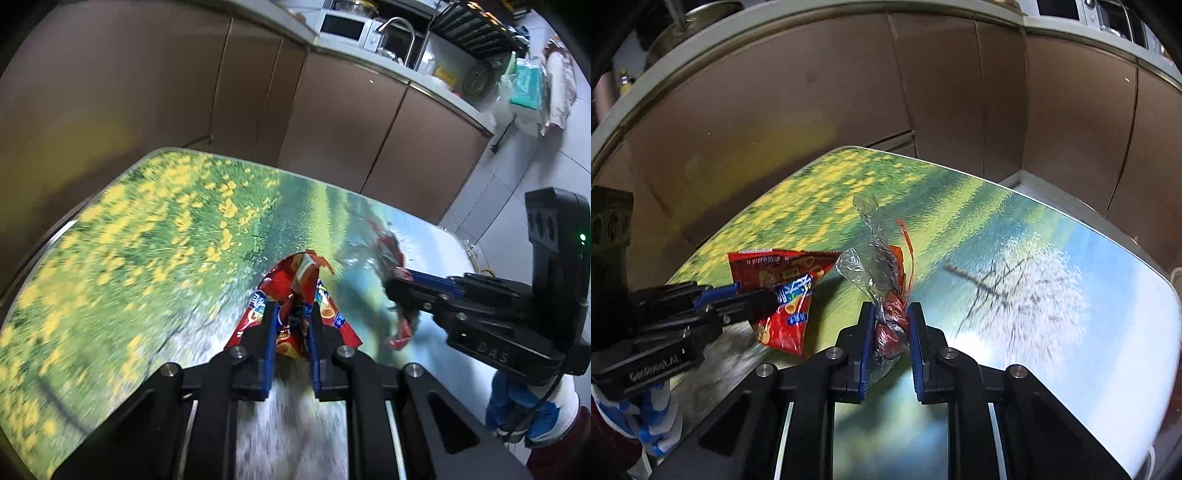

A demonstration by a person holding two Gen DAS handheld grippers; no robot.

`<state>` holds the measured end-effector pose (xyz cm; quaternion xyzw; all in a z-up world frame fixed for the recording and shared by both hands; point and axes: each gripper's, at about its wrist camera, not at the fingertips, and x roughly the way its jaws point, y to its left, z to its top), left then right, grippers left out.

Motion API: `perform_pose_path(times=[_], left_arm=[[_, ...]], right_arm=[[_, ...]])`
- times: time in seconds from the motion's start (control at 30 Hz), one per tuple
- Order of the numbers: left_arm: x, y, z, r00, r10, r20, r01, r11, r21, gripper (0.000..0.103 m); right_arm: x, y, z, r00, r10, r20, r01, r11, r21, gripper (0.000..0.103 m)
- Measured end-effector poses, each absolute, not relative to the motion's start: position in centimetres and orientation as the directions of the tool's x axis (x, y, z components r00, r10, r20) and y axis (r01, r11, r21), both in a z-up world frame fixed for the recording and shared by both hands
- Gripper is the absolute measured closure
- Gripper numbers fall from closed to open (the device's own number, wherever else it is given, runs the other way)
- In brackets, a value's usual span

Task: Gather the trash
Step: 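Carry the chip bag and wrapper over the white bin and open both grippers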

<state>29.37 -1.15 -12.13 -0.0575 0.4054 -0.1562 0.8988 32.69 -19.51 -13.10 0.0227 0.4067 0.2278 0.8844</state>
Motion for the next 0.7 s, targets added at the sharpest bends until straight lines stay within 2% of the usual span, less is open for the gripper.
perform_pose_path(times=[0.43, 0.7], left_arm=[[15.7, -3.2, -5.0, 0.728, -0.239, -0.642, 0.250, 0.965, -0.075, 0.089], [11.3, -6.1, -3.1, 0.764, -0.206, -0.611, 0.269, 0.963, 0.011, 0.089]], right_arm=[[18.6, -23.6, -8.0, 0.615, 0.450, -0.648, -0.399, 0.886, 0.236, 0.085], [13.3, -26.7, -6.7, 0.652, 0.453, -0.609, -0.375, 0.890, 0.260, 0.085]])
